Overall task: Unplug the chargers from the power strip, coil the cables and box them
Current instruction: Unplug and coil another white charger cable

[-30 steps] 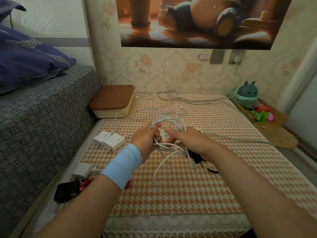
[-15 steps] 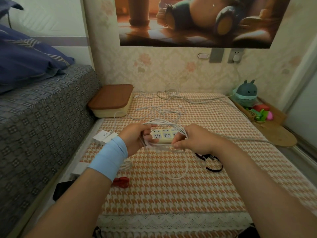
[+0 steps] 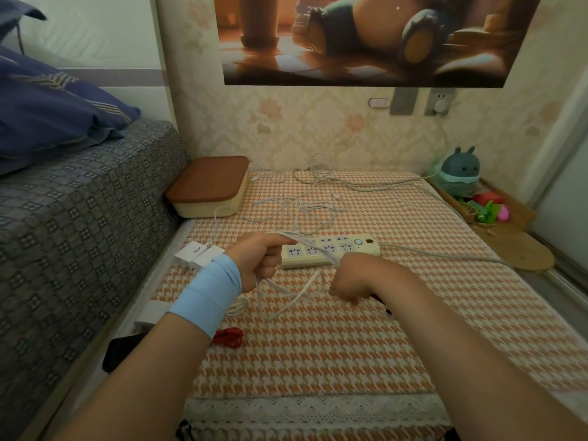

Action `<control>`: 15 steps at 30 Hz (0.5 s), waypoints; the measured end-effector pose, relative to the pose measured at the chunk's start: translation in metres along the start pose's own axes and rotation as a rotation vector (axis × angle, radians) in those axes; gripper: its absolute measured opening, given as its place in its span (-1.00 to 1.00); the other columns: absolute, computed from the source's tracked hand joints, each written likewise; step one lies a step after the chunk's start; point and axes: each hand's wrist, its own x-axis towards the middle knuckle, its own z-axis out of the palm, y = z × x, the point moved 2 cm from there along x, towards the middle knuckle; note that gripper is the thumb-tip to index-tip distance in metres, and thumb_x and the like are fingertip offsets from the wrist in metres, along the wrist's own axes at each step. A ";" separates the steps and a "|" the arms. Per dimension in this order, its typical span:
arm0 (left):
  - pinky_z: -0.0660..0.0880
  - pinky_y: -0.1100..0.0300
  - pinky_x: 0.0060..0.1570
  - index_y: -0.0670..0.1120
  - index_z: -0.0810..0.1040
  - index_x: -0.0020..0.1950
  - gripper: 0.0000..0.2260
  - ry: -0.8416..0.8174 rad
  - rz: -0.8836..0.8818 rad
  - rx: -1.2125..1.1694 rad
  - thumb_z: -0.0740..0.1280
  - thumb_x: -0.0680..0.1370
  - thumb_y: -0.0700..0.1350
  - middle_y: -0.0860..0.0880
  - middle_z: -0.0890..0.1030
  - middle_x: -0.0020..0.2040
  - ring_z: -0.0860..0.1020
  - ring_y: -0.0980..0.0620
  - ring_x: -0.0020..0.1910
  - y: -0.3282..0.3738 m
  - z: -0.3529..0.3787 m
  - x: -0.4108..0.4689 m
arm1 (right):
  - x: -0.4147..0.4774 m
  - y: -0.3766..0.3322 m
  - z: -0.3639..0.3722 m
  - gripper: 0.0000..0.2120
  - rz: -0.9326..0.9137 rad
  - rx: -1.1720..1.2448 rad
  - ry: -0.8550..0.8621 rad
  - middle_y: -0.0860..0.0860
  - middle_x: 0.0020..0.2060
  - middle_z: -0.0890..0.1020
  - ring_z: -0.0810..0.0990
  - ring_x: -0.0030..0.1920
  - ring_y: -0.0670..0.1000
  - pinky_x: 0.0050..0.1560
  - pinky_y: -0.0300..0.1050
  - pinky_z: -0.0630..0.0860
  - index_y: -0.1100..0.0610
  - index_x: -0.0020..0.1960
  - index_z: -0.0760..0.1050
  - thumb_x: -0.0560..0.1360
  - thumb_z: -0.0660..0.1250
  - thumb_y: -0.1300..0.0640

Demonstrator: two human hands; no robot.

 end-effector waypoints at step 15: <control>0.13 0.32 -0.62 -0.03 0.28 -0.38 -0.65 0.025 0.105 -0.228 0.30 0.57 -0.19 0.04 0.15 -0.50 0.17 0.07 -0.56 -0.015 0.031 0.004 | -0.012 -0.005 -0.004 -0.52 -0.390 0.868 0.023 0.08 0.01 0.74 0.69 -0.03 0.18 0.09 0.17 0.63 -0.07 0.05 0.72 0.26 0.56 -0.33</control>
